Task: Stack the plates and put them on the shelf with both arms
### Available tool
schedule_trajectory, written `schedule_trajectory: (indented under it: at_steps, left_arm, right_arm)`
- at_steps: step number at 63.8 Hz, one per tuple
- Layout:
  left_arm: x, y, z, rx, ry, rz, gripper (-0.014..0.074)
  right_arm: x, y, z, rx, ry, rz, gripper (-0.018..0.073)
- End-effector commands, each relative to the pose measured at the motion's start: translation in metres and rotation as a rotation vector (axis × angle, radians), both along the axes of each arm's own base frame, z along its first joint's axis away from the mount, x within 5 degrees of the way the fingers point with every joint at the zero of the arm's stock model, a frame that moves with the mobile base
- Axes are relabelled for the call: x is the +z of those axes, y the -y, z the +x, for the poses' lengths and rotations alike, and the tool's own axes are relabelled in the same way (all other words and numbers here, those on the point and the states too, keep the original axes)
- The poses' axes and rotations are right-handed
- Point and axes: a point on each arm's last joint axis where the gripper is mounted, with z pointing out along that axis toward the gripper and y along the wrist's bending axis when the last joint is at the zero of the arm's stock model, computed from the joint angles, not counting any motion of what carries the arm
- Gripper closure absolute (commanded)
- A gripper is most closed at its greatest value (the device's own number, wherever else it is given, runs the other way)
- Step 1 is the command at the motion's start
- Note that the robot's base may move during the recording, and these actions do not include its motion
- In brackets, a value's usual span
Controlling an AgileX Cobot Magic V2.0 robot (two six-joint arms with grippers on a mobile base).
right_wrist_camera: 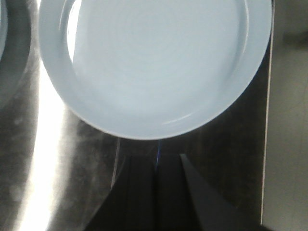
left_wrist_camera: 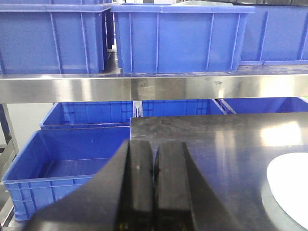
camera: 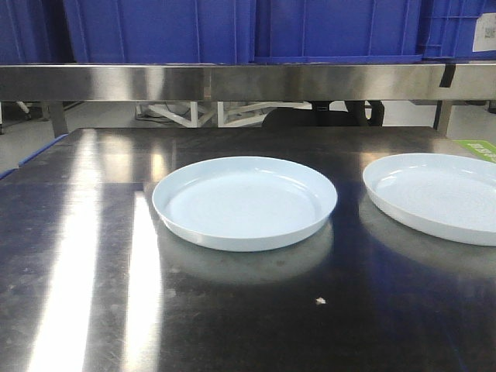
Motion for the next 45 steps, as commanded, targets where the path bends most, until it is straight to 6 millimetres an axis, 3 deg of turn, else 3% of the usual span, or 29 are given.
schedule_trajectory:
  at_steps: [1,23,39,45]
  left_arm:
    - [0.016,-0.002,0.0,0.022,0.099,-0.02,0.0516]
    - [0.016,-0.002,0.0,0.022,0.099,-0.02,0.0516]
    - [0.016,-0.002,0.0,0.022,0.099,-0.02,0.0516]
    - [0.016,-0.002,0.0,0.022,0.099,-0.02,0.0516]
  right_arm:
    - [0.02,0.008,0.018,-0.04,0.083,0.0,0.0501]
    - [0.02,0.037,0.076,-0.087,-0.011,-0.024,0.0489]
    - [0.009,0.052,0.115,-0.078,-0.142,-0.02,0.0242]
    - [0.008,0.057,0.124,-0.067,-0.16,-0.026,0.0192]
